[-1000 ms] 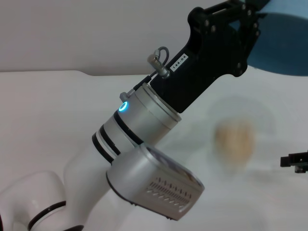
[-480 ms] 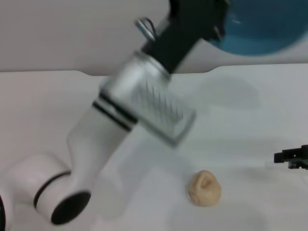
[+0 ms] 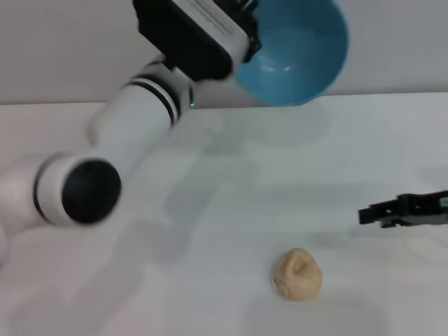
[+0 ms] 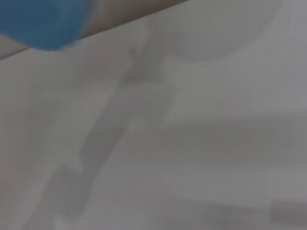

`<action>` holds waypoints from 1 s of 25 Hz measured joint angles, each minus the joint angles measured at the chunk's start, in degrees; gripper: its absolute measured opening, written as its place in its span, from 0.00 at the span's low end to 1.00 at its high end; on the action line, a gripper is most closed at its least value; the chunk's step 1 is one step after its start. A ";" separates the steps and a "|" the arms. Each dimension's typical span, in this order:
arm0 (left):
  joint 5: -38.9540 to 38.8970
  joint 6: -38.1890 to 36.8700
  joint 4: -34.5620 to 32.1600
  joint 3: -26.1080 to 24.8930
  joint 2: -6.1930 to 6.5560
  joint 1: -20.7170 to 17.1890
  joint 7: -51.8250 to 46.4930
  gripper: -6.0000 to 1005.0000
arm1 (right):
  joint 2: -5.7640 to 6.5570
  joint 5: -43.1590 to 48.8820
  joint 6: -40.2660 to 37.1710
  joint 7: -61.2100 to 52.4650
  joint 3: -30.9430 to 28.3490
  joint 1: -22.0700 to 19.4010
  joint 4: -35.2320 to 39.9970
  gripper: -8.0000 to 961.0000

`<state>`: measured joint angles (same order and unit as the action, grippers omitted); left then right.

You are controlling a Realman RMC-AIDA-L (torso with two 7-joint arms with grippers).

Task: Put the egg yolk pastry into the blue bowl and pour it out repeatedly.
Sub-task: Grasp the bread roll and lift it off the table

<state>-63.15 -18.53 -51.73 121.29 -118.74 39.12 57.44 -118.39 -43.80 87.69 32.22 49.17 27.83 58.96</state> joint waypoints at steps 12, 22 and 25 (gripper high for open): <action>7.81 43.01 5.97 -27.58 0.66 5.52 -11.07 0.01 | 0.15 0.55 -0.06 -5.39 11.94 7.81 -0.19 0.50; 28.21 62.69 7.14 -33.17 0.75 9.42 -31.49 0.01 | 0.01 3.14 -3.13 -8.09 20.62 12.21 -5.41 0.50; 28.31 66.30 6.63 -33.35 0.77 9.51 -31.68 0.01 | 0.00 4.70 -4.91 -9.29 23.08 13.46 -7.69 0.50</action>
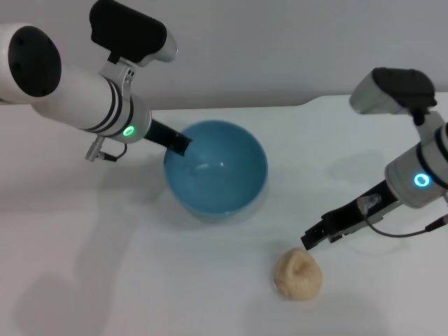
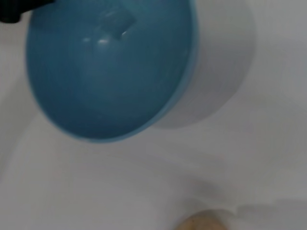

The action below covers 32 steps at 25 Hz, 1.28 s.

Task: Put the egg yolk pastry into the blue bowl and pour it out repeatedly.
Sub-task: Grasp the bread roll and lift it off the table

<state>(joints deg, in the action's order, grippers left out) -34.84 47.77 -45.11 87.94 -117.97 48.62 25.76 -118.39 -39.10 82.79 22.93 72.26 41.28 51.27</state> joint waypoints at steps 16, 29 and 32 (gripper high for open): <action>1.12 4.85 -1.78 0.38 -0.18 0.04 -1.51 0.01 | -0.64 -2.02 -7.83 -0.44 6.94 3.79 -9.57 0.49; 1.62 4.53 -3.50 0.61 -0.37 -0.12 -1.65 0.01 | -0.79 -4.14 -11.04 -0.44 10.90 4.53 -12.67 0.49; 1.62 4.53 -3.74 0.59 -0.36 -0.06 -1.67 0.01 | -0.79 -4.43 -11.01 0.04 11.09 4.45 -12.64 0.49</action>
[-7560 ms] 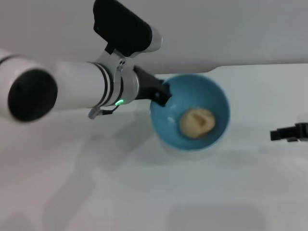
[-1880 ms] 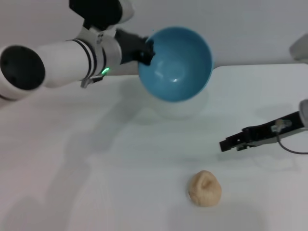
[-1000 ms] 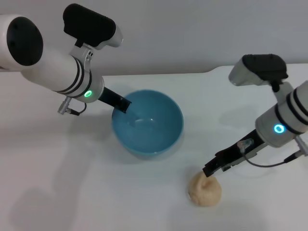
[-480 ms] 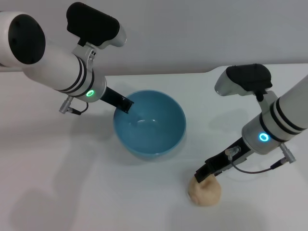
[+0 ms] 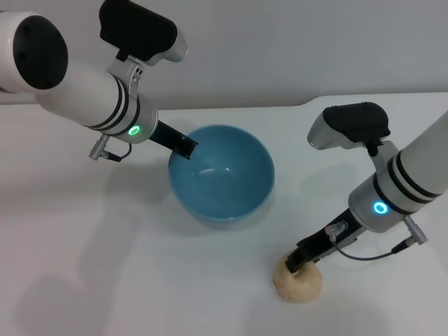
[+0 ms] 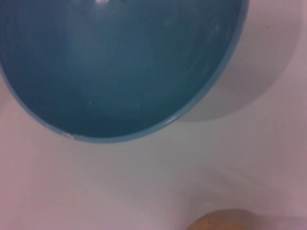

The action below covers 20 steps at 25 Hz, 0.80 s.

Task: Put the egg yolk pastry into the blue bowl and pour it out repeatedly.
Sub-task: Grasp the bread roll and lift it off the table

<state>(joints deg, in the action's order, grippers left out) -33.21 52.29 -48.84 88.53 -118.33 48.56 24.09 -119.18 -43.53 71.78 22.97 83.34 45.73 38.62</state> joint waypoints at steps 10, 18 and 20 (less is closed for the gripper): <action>0.00 0.01 -0.29 -0.04 0.04 0.02 -0.02 0.01 | 0.37 -0.08 1.62 0.21 -0.01 -0.44 1.50 0.33; -0.01 0.06 -0.29 -0.04 0.03 0.17 -0.02 0.01 | 0.58 0.26 4.56 0.24 -0.65 -1.83 6.06 0.27; -0.01 0.07 -0.29 -0.03 0.03 0.17 -0.01 0.01 | 0.64 0.16 5.79 0.26 -0.77 -2.70 8.47 0.26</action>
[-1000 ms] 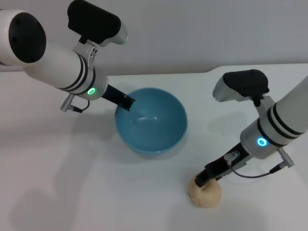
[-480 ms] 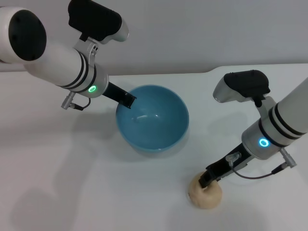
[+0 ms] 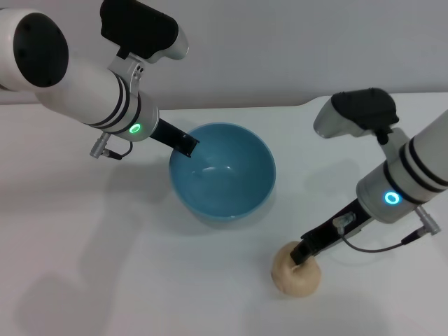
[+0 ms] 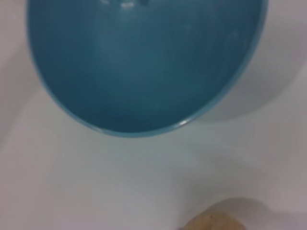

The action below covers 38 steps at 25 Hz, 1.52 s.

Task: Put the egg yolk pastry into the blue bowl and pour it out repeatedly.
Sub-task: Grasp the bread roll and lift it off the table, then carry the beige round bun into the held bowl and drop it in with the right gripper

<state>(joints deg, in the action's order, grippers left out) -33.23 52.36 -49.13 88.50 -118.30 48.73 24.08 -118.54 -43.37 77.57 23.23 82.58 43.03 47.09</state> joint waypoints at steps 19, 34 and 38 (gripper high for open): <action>-0.46 3.53 -3.59 2.58 -0.15 -0.56 0.00 0.01 | 0.20 -5.62 5.51 2.49 -14.43 -5.00 25.15 0.11; -2.24 5.52 -11.14 7.02 -0.20 -2.48 -2.74 0.01 | 0.16 -9.59 -2.69 10.33 -15.09 0.64 11.61 0.19; -2.28 5.29 -11.34 6.96 -0.11 -3.20 -2.75 0.01 | 0.51 -9.55 -1.39 9.90 -19.45 -0.35 12.67 0.27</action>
<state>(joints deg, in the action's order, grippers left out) -35.50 57.65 -60.47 95.46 -118.41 45.53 21.32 -118.04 -52.92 76.18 33.13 63.13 42.68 59.77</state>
